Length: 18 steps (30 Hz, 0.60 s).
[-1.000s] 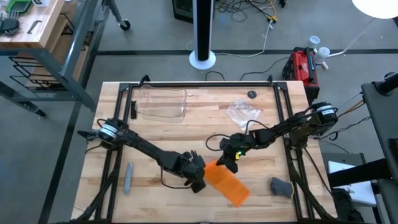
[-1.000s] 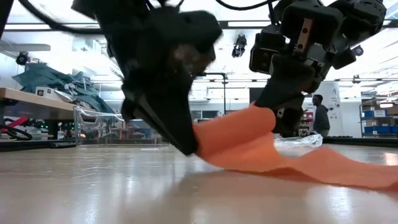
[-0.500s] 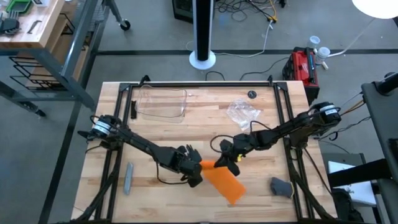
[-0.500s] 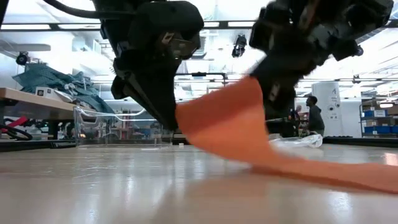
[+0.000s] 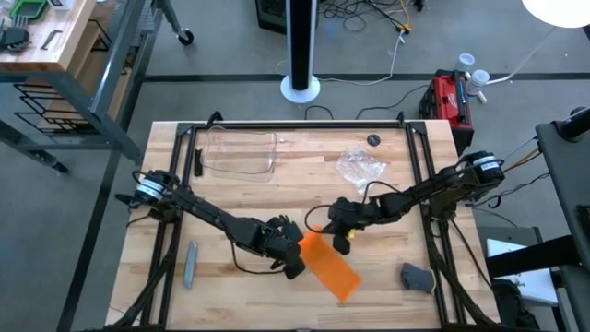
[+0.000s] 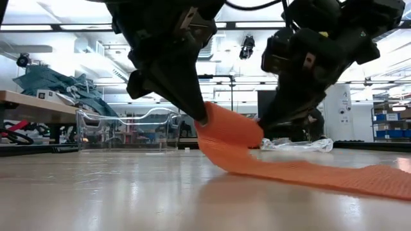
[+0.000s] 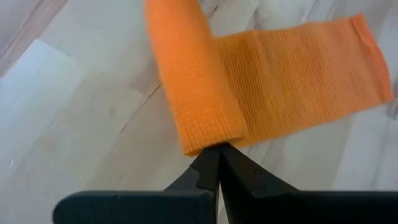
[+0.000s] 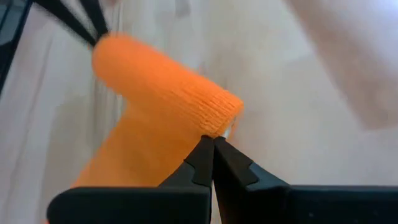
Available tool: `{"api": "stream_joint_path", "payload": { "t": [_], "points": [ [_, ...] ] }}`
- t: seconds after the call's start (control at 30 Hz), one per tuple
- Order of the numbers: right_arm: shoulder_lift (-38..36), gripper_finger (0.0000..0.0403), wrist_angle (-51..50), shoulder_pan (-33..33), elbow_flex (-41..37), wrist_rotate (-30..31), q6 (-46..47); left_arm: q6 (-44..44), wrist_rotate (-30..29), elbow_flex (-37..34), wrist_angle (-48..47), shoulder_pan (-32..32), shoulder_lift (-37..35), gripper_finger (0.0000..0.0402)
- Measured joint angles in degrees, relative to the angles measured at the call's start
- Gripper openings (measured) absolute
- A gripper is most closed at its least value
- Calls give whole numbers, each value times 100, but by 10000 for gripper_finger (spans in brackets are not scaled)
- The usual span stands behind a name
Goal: Roll bandage
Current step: Roll the orange bandage
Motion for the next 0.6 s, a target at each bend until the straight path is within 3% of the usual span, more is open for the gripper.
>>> {"api": "stream_joint_path", "payload": {
  "t": [0.13,0.37,0.6],
  "points": [
    [33,0,339,-6,0,168,-131,45,20,0,-107,-2,1,0],
    [255,0,244,0,4,77,112,-238,-46,-4,-1201,7,-19,0],
    [517,0,295,-28,4,124,158,-217,-408,-7,-1021,3,-19,0]
  ]
}}
